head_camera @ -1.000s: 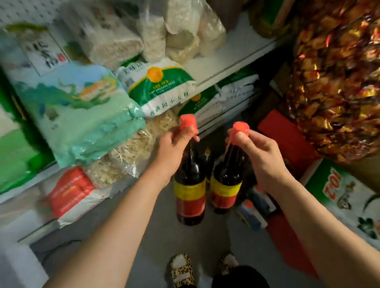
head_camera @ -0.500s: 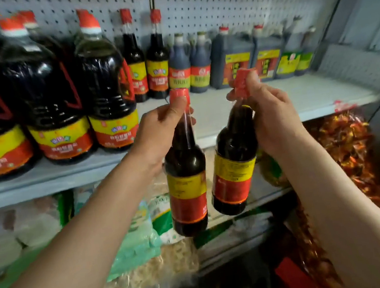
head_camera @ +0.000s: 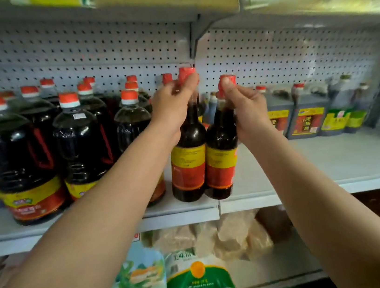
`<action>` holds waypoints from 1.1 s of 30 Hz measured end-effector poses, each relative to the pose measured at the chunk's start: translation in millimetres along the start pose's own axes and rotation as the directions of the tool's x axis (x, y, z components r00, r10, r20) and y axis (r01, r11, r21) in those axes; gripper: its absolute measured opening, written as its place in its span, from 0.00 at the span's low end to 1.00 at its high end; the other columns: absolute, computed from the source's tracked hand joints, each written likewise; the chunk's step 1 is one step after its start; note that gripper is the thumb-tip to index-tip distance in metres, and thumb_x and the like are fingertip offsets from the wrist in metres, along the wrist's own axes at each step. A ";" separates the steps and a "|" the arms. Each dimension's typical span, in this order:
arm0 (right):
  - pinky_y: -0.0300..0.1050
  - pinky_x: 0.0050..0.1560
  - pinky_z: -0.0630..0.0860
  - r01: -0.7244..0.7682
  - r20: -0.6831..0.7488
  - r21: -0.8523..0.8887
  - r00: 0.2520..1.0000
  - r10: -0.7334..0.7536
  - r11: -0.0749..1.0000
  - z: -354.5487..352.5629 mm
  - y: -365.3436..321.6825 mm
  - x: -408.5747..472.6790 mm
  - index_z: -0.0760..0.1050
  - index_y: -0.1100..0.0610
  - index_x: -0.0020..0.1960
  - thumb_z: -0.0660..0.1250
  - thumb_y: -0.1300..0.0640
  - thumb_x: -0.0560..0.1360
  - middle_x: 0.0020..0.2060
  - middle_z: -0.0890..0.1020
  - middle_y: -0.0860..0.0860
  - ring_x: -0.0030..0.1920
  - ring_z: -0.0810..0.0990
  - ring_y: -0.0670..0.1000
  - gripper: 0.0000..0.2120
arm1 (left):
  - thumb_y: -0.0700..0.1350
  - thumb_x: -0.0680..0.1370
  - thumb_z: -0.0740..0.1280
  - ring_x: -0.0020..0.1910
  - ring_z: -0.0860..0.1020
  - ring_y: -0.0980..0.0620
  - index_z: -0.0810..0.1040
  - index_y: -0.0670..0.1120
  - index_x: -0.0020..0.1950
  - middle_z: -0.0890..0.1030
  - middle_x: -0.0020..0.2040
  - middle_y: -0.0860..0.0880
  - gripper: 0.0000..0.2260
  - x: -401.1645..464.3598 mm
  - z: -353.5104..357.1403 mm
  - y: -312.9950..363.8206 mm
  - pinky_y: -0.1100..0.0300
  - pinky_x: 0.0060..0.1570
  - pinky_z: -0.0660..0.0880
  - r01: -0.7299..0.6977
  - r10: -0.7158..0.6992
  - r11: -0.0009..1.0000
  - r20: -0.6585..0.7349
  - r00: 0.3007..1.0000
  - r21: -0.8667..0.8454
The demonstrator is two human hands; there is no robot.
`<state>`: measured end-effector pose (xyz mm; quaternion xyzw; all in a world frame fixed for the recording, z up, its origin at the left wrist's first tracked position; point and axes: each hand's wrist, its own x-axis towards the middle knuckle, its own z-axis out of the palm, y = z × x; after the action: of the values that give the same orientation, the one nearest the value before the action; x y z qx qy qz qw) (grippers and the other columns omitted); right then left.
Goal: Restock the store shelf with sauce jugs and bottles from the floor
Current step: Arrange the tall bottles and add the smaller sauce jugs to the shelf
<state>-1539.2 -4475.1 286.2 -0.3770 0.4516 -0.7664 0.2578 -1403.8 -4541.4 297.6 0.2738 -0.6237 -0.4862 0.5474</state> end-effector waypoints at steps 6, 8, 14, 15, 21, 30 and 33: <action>0.55 0.51 0.84 0.015 -0.047 0.029 0.999 -0.013 0.999 12.2 30.6 29.4 0.85 0.58 0.44 0.75 0.56 0.75 0.39 0.87 0.55 0.42 0.86 0.54 0.05 | 0.58 0.76 0.71 0.52 0.82 0.50 0.83 0.48 0.54 0.85 0.50 0.50 0.16 32.3 -1.4 -41.7 0.55 0.55 0.76 0.015 -0.013 1.000 -0.079 0.997 0.021; 0.44 0.41 0.83 0.028 -0.032 0.026 0.999 -0.028 0.999 15.7 37.1 33.9 0.84 0.56 0.45 0.73 0.59 0.77 0.35 0.87 0.49 0.38 0.86 0.48 0.03 | 0.59 0.76 0.71 0.53 0.82 0.50 0.83 0.49 0.55 0.85 0.51 0.50 0.16 38.2 -0.6 -49.1 0.54 0.57 0.77 0.021 -0.019 0.999 -0.075 0.997 0.027; 0.43 0.42 0.82 0.002 -0.040 0.011 0.999 -0.002 1.000 14.6 55.5 48.8 0.85 0.53 0.48 0.73 0.57 0.77 0.37 0.87 0.47 0.39 0.87 0.47 0.02 | 0.54 0.77 0.71 0.47 0.79 0.61 0.79 0.53 0.49 0.82 0.46 0.57 0.06 45.3 7.1 -65.7 0.62 0.50 0.75 0.001 0.005 0.998 -0.088 0.996 0.062; 0.43 0.42 0.82 0.007 -0.049 -0.006 0.999 -0.008 1.000 14.1 57.4 51.4 0.85 0.54 0.49 0.74 0.56 0.77 0.37 0.87 0.47 0.39 0.87 0.46 0.03 | 0.53 0.77 0.71 0.46 0.78 0.63 0.79 0.53 0.50 0.81 0.45 0.58 0.07 45.0 7.9 -67.5 0.65 0.47 0.73 -0.003 0.008 0.999 -0.101 0.995 0.045; 0.39 0.45 0.81 0.039 -0.031 -0.107 0.999 -0.043 0.994 9.4 64.5 58.4 0.83 0.53 0.55 0.75 0.51 0.75 0.42 0.88 0.45 0.44 0.87 0.44 0.10 | 0.55 0.78 0.70 0.46 0.76 0.66 0.78 0.50 0.57 0.80 0.47 0.58 0.13 43.0 8.2 -73.1 0.69 0.44 0.69 -0.005 0.012 0.998 -0.122 0.992 0.056; 0.54 0.67 0.75 -0.011 0.439 -0.182 0.894 0.092 0.983 -58.7 115.8 44.8 0.72 0.54 0.73 0.71 0.59 0.77 0.66 0.80 0.56 0.68 0.78 0.56 0.25 | 0.51 0.79 0.69 0.61 0.71 0.57 0.67 0.50 0.72 0.72 0.62 0.55 0.24 8.2 0.1 -103.1 0.63 0.58 0.67 -0.003 0.008 0.957 -0.015 1.000 0.289; 0.54 0.71 0.71 -0.034 0.483 -0.241 0.863 0.150 0.970 -75.6 124.2 42.4 0.64 0.48 0.78 0.71 0.63 0.74 0.70 0.77 0.53 0.71 0.74 0.55 0.36 | 0.44 0.76 0.72 0.63 0.71 0.54 0.66 0.54 0.69 0.72 0.63 0.54 0.24 5.2 -2.0 -107.6 0.58 0.60 0.66 0.077 -0.079 0.950 -0.005 0.997 0.303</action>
<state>-1618.4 -4525.7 167.5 -0.5662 0.4709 -0.5743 0.3576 -1423.7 -4587.1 202.1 0.3769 -0.6815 -0.4073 0.4770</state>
